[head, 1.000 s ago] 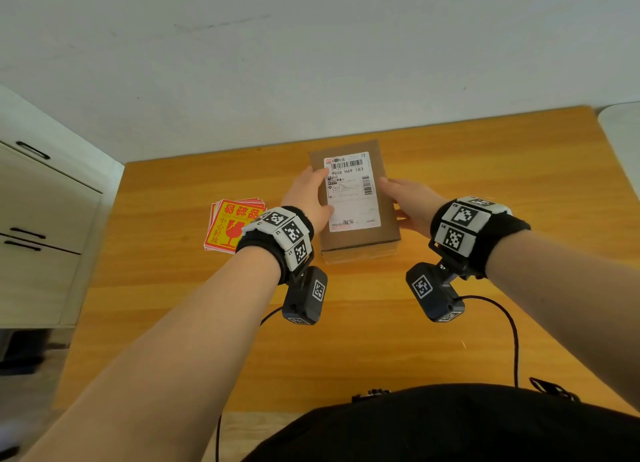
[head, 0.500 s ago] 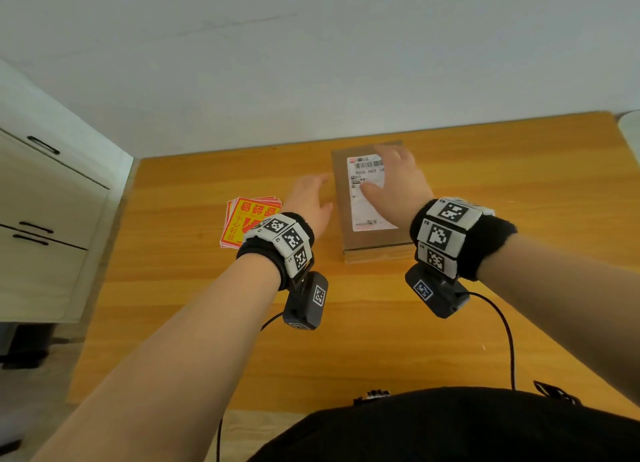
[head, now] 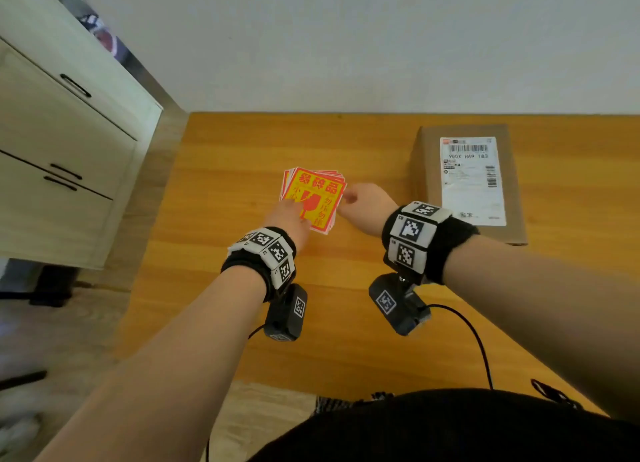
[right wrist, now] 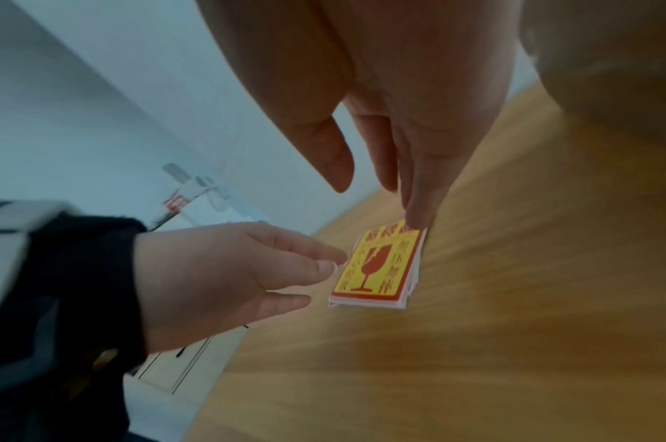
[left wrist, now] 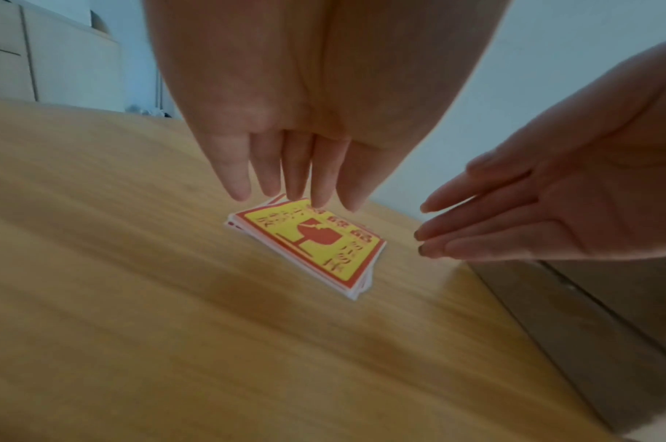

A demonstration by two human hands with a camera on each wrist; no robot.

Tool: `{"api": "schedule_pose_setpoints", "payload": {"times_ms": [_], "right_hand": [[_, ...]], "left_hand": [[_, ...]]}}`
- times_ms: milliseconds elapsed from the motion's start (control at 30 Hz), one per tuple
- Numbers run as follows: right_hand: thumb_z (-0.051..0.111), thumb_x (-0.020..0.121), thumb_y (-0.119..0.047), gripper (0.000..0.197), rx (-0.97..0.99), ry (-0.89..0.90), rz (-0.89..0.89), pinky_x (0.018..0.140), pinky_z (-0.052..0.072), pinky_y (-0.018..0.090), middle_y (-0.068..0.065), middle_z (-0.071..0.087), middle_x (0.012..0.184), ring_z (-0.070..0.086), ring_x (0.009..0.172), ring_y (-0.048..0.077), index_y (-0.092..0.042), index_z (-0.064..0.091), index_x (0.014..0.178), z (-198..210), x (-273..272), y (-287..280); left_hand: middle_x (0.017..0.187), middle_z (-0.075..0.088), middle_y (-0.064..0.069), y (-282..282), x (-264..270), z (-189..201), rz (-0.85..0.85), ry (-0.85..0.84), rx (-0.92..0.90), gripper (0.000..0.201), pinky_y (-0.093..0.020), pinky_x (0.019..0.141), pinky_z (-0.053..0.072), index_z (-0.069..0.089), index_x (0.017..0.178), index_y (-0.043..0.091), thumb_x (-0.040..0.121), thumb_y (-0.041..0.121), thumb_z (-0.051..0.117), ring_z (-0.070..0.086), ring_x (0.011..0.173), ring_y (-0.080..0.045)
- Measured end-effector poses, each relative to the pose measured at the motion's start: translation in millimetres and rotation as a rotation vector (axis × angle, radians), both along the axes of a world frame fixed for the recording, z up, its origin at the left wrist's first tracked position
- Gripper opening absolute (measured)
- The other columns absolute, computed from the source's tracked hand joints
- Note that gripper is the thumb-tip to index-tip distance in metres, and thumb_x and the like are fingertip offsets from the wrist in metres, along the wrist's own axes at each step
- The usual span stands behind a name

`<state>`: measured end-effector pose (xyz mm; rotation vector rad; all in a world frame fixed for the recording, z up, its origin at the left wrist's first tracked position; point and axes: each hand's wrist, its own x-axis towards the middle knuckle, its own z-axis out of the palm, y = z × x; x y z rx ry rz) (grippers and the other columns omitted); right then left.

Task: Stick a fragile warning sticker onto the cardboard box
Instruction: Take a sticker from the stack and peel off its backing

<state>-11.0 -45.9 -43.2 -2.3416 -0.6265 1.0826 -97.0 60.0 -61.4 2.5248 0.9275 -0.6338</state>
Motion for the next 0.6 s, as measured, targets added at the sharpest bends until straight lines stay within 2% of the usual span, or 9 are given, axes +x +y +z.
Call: {"api": "schedule_pose_setpoints", "payload": {"times_ms": [67, 100, 167, 267, 367, 433, 467, 533, 600], "right_hand": [[0.048, 0.090, -0.016, 0.032, -0.048, 0.057, -0.078, 0.046, 0.032, 0.025, 0.008, 0.040, 0.058, 0.041, 0.052, 0.019, -0.007, 0.047, 0.060, -11.9, -3.4, 13.0], [0.047, 0.090, -0.014, 0.029, -0.058, 0.080, -0.108, 0.045, 0.028, 0.023, 0.004, 0.037, 0.057, 0.037, 0.053, 0.018, -0.002, 0.053, 0.064, -14.7, -3.9, 16.1], [0.048, 0.090, -0.013, 0.030, -0.079, 0.122, -0.144, 0.048, 0.029, 0.022, 0.010, 0.051, 0.064, 0.042, 0.062, 0.019, 0.011, 0.063, 0.101, -22.7, -4.5, 25.0], [0.054, 0.086, -0.015, 0.040, -0.056, 0.142, -0.271, 0.065, 0.051, 0.029, 0.026, 0.069, 0.110, 0.062, 0.079, 0.027, 0.009, 0.059, 0.118, -36.0, 0.7, 36.9], [0.061, 0.084, -0.016, 0.037, -0.028, 0.199, -0.406, 0.092, 0.053, 0.049, 0.026, 0.068, 0.113, 0.070, 0.093, 0.031, 0.011, 0.065, 0.109, -45.7, 4.2, 44.5], [0.063, 0.084, -0.020, 0.026, -0.057, 0.184, -0.409, 0.082, 0.058, 0.043, 0.022, 0.072, 0.088, 0.063, 0.072, 0.025, 0.003, 0.066, 0.071, -48.8, 5.5, 48.5], [0.062, 0.085, -0.023, 0.035, -0.092, 0.154, -0.401, 0.067, 0.058, 0.035, 0.015, 0.065, 0.069, 0.057, 0.062, 0.021, -0.005, 0.054, 0.056, -48.8, 5.3, 50.0], [0.060, 0.087, -0.026, 0.048, -0.146, 0.068, -0.379, 0.044, 0.038, 0.024, 0.003, 0.044, 0.052, 0.043, 0.048, 0.015, -0.013, 0.036, 0.048, -48.8, 4.8, 51.4], [0.061, 0.087, -0.027, 0.048, -0.155, 0.011, -0.353, 0.042, 0.031, 0.022, 0.001, 0.041, 0.052, 0.043, 0.051, 0.016, -0.015, 0.035, 0.048, -48.2, 5.8, 50.8]], "left_hand": [[0.149, 0.036, -0.014, 8.9, -4.8, -9.2, -0.058, 0.028, -0.006, 0.043, -0.037, 0.111, 0.030, 0.043, 0.138, 0.005, 0.098, 0.020, 0.039, 0.036, 0.137, -0.028], [0.152, 0.032, -0.013, 10.5, -6.3, -12.9, -0.086, 0.041, -0.003, 0.044, -0.037, 0.113, 0.028, 0.042, 0.139, 0.006, 0.098, 0.021, 0.038, 0.032, 0.139, -0.028], [0.155, 0.025, -0.013, 15.8, -10.2, -21.0, -0.126, 0.068, -0.005, 0.046, -0.037, 0.116, 0.026, 0.039, 0.141, 0.007, 0.098, 0.023, 0.038, 0.027, 0.142, -0.027], [0.154, 0.027, -0.011, 20.2, -14.8, -27.8, -0.158, 0.067, -0.001, 0.046, -0.036, 0.115, 0.029, 0.039, 0.140, 0.007, 0.098, 0.023, 0.038, 0.029, 0.141, -0.026], [0.154, 0.029, -0.007, 22.4, -19.1, -32.9, -0.237, 0.017, 0.007, 0.046, -0.038, 0.117, 0.023, 0.038, 0.141, 0.011, 0.097, 0.024, 0.037, 0.024, 0.143, -0.025], [0.155, 0.029, -0.004, 22.8, -21.7, -36.0, -0.279, -0.009, 0.003, 0.045, -0.039, 0.119, 0.020, 0.038, 0.142, 0.013, 0.097, 0.024, 0.037, 0.020, 0.145, -0.024], [0.154, 0.030, -0.004, 23.0, -22.8, -36.3, -0.279, -0.025, -0.003, 0.045, -0.039, 0.119, 0.020, 0.039, 0.141, 0.014, 0.098, 0.023, 0.036, 0.020, 0.145, -0.023], [0.152, 0.035, -0.003, 24.0, -24.4, -34.8, -0.269, -0.065, -0.015, 0.043, -0.038, 0.118, 0.022, 0.042, 0.139, 0.013, 0.098, 0.021, 0.036, 0.023, 0.144, -0.022], [0.149, 0.038, -0.004, 27.3, -24.6, -33.9, -0.265, -0.087, -0.041, 0.041, -0.037, 0.117, 0.025, 0.044, 0.138, 0.012, 0.098, 0.019, 0.036, 0.028, 0.142, -0.022]]}}
